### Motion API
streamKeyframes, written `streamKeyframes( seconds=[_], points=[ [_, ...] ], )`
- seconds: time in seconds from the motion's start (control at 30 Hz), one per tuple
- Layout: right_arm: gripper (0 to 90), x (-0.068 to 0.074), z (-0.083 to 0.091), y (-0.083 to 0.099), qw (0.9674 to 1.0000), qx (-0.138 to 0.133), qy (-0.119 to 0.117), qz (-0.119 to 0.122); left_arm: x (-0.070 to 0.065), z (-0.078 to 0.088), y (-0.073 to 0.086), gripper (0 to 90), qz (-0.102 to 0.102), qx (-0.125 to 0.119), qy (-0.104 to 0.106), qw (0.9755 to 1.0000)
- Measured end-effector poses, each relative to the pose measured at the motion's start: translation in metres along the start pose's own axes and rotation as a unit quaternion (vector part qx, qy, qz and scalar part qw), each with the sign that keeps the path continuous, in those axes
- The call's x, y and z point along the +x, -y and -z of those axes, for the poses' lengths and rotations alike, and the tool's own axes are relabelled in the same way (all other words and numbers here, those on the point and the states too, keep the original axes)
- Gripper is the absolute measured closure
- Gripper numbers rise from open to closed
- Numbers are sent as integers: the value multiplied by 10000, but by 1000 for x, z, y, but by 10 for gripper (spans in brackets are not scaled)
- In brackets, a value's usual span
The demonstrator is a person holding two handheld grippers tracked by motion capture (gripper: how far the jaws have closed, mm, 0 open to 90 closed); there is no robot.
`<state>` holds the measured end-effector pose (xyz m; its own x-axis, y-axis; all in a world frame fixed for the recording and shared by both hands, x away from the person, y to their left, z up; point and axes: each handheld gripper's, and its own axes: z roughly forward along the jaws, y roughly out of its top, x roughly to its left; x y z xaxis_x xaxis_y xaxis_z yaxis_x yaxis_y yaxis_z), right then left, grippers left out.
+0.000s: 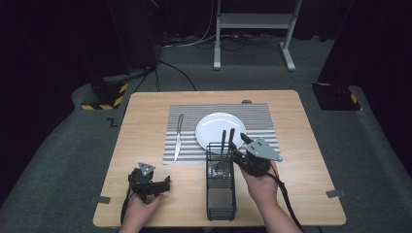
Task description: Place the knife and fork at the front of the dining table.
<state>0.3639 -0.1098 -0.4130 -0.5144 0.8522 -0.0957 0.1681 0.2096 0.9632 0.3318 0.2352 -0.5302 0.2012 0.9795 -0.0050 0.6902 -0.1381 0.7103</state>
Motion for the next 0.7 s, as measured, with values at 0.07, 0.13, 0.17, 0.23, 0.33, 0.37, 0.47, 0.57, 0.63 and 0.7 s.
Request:
streamKeyframes(
  seconds=[0.07, 0.13, 0.17, 0.23, 0.33, 0.37, 0.47, 0.57, 0.63, 0.7],
  points=[
    [644, 2, -5, -1, 10000, 20, 82, -39, 0, 0, 0, 16, 1, -1, -1, 10000],
    [685, 2, -10, -1, 9998, 70, 39, -161, 0, 0, 0, 16, -5, 0, 3, 10000],
    [690, 2, -13, -1, 9997, 104, 14, -211, 0, 0, 0, 16, -19, 2, 0, 10000],
    [706, 3, -16, 0, 9996, 129, -23, -244, 0, 0, 0, 16, -29, 6, 10, 10000],
    [746, 6, -17, 0, 9997, 104, -25, -228, 0, 0, 0, 16, -28, 9, 12, 10000],
    [751, 6, -17, 0, 9997, 97, -30, -237, 0, 0, 0, 16, -27, 9, 13, 10000],
    [767, 7, -17, 0, 9996, 56, -121, -255, 0, 0, 0, 16, -31, 7, 10, 10000],
    [782, 10, -14, -1, 9996, -45, -198, -189, 0, 0, 0, 16, -30, 7, 10, 10000],
    [789, 12, -12, -3, 9994, -129, -251, -184, 0, 0, 0, 16, -29, 6, 11, 10000],
    [793, 13, -9, -5, 9992, -213, -278, -173, 0, 0, 0, 16, -21, 1, 17, 10000]
  ],
)
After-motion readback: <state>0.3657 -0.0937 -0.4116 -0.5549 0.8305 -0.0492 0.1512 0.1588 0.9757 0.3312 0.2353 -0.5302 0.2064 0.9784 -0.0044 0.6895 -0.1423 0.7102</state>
